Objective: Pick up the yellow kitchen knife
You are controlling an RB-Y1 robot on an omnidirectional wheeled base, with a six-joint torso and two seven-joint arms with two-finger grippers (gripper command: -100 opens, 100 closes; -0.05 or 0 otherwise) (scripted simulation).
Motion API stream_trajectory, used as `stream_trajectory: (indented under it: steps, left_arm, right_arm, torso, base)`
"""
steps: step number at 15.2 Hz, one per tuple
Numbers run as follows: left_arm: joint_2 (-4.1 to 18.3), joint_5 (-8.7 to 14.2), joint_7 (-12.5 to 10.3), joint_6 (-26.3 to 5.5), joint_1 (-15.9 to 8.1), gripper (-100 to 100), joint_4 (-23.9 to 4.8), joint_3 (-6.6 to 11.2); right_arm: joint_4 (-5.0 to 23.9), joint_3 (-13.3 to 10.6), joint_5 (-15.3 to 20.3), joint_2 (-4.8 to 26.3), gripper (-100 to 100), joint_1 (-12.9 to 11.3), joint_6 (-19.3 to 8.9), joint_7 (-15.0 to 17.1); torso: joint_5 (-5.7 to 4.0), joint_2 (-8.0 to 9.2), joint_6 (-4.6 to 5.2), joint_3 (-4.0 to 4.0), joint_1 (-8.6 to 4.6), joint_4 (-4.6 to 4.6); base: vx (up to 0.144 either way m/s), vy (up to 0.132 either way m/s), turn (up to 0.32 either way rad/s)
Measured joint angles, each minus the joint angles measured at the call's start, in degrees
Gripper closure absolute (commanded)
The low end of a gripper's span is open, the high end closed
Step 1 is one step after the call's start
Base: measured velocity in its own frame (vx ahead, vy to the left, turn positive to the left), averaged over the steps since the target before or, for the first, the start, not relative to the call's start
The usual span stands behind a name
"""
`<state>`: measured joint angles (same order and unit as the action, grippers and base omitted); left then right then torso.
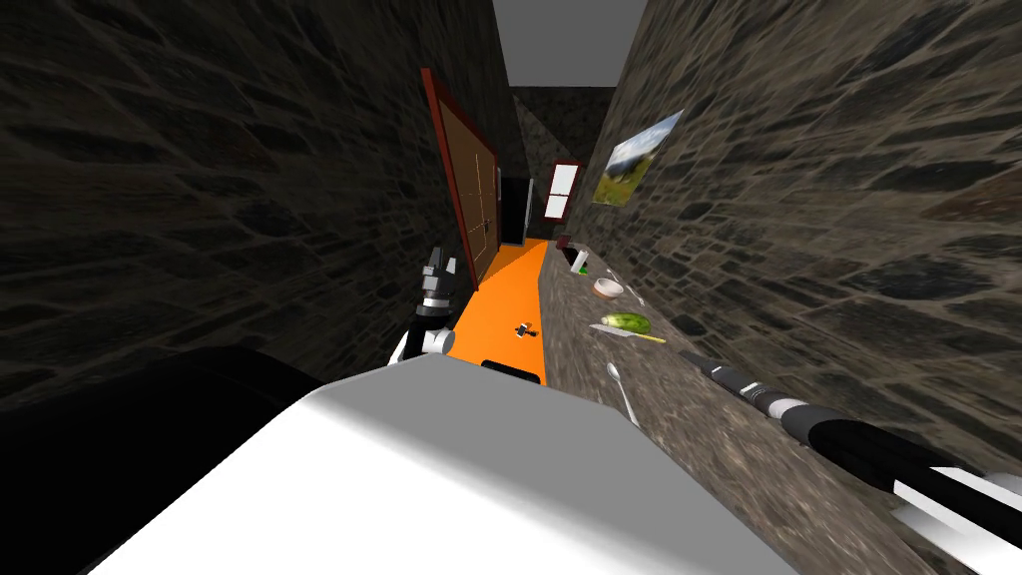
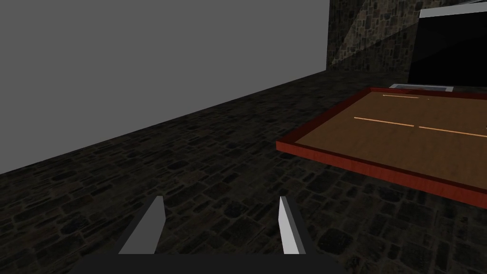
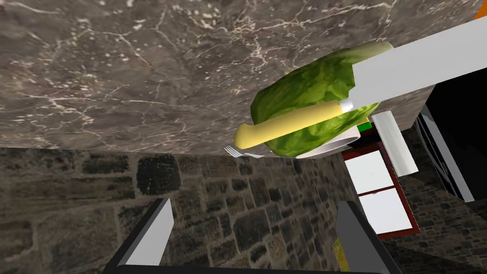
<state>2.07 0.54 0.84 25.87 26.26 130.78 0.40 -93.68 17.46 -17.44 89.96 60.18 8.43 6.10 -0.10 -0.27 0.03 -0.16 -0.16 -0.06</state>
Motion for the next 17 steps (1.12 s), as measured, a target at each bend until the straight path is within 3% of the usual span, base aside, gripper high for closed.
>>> stream_trajectory:
  steps: [17]
  left_arm:
    - [0.00, 0.00, 0.00, 0.00, 0.00, 0, 0.00, 0.00]
  right_arm:
    - [1.26, 2.61, -20.56, -6.16, -100, -3.89, -6.74, 11.93]
  torso:
    - [-0.01, -0.08, -0.01, -0.05, -0.04, -0.02]
  base:
    - [-0.020, 0.002, -0.006]
